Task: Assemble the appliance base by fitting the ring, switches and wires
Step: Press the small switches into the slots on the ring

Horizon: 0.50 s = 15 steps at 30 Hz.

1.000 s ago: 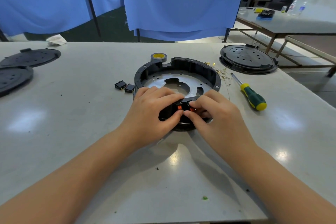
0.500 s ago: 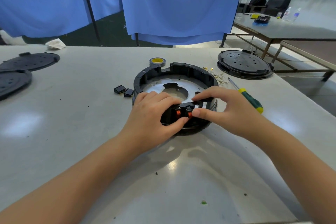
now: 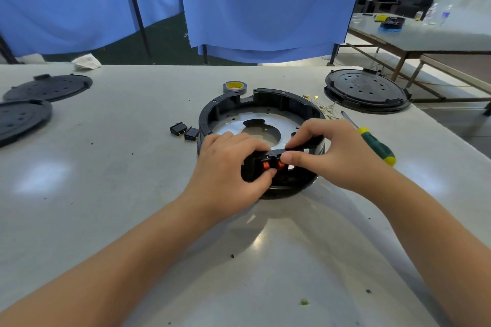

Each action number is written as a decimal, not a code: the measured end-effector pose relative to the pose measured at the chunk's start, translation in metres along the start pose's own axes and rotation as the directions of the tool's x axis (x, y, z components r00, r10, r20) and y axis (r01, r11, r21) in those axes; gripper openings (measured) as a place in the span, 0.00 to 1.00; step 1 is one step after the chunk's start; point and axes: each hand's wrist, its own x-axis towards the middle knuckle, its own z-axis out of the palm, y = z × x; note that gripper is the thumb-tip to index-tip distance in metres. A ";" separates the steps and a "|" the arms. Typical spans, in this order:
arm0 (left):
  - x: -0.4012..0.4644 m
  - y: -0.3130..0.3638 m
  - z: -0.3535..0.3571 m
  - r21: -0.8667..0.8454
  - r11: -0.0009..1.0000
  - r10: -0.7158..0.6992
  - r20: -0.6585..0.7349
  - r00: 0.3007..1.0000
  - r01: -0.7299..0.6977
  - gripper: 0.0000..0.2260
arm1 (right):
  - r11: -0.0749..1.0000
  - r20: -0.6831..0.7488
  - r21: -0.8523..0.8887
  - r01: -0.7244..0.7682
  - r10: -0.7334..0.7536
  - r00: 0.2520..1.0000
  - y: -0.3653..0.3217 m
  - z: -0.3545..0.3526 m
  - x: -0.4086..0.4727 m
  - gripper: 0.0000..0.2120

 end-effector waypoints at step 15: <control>0.000 -0.002 0.002 -0.034 0.999 -0.002 -0.053 0.999 0.000 0.12 | 0.995 -0.122 0.052 0.081 -0.074 0.990 0.005 0.010 -0.008 0.04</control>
